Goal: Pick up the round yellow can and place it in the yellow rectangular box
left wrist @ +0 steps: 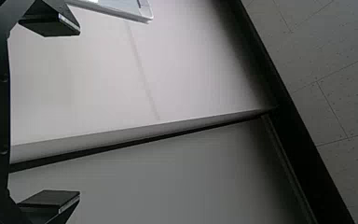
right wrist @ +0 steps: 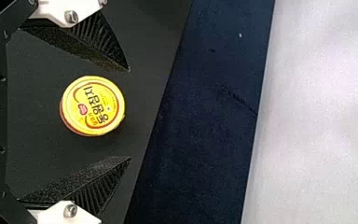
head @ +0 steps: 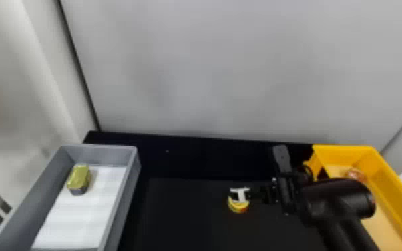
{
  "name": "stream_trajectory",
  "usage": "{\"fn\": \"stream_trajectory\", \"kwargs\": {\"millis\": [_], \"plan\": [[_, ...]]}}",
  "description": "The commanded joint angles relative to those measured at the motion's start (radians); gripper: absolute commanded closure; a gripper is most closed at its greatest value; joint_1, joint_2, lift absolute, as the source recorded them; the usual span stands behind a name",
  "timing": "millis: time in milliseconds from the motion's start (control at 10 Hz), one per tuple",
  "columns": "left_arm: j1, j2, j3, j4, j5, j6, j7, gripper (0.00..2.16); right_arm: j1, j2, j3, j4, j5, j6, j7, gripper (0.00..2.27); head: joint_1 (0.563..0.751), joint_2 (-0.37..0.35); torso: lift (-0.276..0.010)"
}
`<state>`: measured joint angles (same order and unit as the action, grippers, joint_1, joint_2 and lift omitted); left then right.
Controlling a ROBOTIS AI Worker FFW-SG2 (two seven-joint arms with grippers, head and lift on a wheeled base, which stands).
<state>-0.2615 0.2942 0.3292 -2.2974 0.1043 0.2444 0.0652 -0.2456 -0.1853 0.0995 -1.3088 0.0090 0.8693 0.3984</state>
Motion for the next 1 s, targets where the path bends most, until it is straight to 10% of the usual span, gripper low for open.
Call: {"fn": "stream_trajectory", "kwargs": {"millis": [0,900], "plan": [[-0.001,0.000,0.001,0.000,-0.003,-0.003,-0.001,0.05,0.002,0.003,0.011,0.046,0.005,-0.045,0.004,0.12,0.747,-0.080,-0.009],[0.007,-0.006,0.008,0.001,-0.004,-0.028,-0.004,0.05,0.012,0.018,0.032,0.120,0.083,-0.117,0.050,0.10,0.747,-0.080,-0.009]]}}
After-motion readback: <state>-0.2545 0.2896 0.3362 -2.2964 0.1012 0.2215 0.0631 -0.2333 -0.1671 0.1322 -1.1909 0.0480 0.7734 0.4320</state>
